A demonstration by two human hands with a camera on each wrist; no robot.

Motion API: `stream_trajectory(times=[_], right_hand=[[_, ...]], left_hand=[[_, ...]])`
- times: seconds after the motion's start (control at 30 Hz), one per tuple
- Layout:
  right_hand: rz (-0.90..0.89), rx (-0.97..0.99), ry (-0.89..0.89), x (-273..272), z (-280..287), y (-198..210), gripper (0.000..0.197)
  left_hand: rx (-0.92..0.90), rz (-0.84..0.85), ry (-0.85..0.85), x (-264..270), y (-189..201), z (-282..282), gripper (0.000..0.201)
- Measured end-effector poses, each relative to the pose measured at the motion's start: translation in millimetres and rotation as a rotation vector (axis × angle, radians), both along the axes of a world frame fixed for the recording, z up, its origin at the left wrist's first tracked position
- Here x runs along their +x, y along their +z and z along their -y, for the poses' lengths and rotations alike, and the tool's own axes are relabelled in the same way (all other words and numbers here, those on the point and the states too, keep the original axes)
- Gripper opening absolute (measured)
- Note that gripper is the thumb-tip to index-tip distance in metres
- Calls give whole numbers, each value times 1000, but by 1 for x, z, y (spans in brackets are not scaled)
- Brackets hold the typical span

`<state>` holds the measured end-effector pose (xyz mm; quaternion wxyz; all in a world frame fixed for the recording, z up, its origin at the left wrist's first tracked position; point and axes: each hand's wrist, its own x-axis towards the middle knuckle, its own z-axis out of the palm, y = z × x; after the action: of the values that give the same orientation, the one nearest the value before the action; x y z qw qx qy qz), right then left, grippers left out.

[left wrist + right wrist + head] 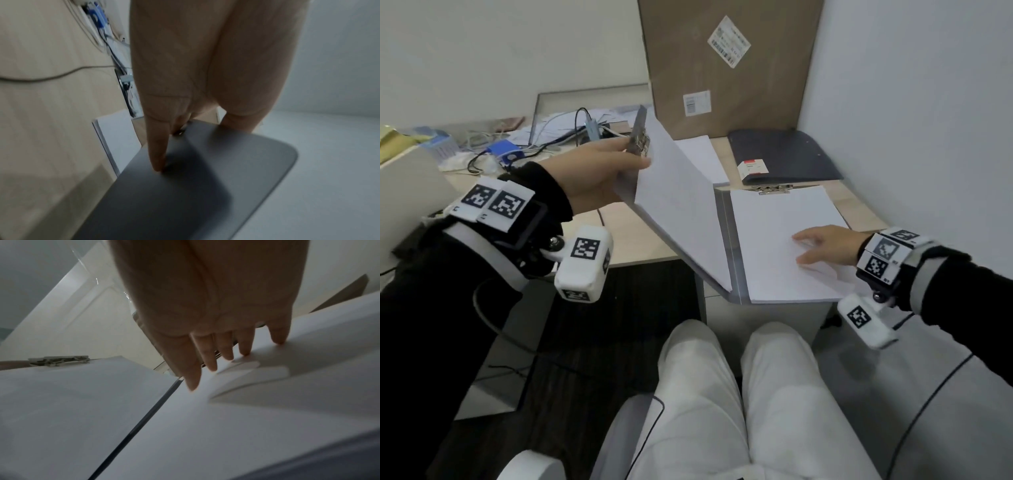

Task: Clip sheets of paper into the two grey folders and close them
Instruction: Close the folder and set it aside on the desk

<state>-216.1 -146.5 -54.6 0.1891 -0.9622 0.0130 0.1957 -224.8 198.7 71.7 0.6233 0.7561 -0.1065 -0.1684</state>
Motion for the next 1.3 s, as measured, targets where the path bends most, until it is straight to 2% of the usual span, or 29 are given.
stream_trajectory(times=[0.07,0.13,0.2,0.27,0.33,0.43,0.47,0.5,0.57,0.63,0.7,0.77,0.8,0.83,0.87,0.93,1.07,1.13,1.2,1.23,1.3], right_hand=[[79,22,-185,2,16,-5,62],[72,5,-357,-1,35,-9,65],[6,-25,-441,-2,54,-15,67],[-44,50,-484,-6,66,-21,62],[-81,176,-527,-9,76,-26,48],[-45,340,-555,-16,81,-25,1],[-34,407,-572,-16,83,-23,12],[-21,539,-597,-18,84,-24,15],[13,884,-672,-23,80,-20,16],[43,1147,-772,-27,77,-16,29],[43,1255,-809,-31,78,-11,47],[4,1260,-758,-34,78,-8,53],[-29,1222,-730,-34,78,-9,48],[-62,1171,-706,-37,73,-9,39],[-73,1103,-702,-36,71,-12,30],[-64,1058,-712,-37,65,-16,21],[8,1000,-651,-37,53,-18,29],[70,955,-621,-37,52,-17,34],[137,937,-600,-38,49,-14,37],[157,945,-589,-38,47,-11,38],[168,1005,-556,-37,42,-8,38]], left_hand=[[-22,26,-39,-1,1,13,29],[-35,35,-76,-3,3,31,48],[-82,13,-99,-4,4,52,60],[-118,-15,-123,-4,4,75,67],[-129,-37,-116,-3,1,98,74],[-118,-75,-94,-6,-9,132,69],[-86,-82,-89,-7,-14,142,66],[-48,-83,-86,-8,-21,152,65],[75,-78,-91,-3,-40,167,72],[226,-117,-67,5,-62,173,81],[413,-167,-58,15,-84,171,89],[585,-137,-54,20,-99,167,91],[610,-118,-37,21,-104,164,81],[589,-109,-27,23,-108,164,66],[557,-118,-10,24,-112,163,59],[497,-143,75,28,-115,161,61],[395,-253,261,33,-114,150,48],[293,-301,279,36,-118,144,33],[212,-329,298,33,-120,138,32],[171,-319,314,35,-124,134,30],[105,-280,335,32,-125,128,13]])
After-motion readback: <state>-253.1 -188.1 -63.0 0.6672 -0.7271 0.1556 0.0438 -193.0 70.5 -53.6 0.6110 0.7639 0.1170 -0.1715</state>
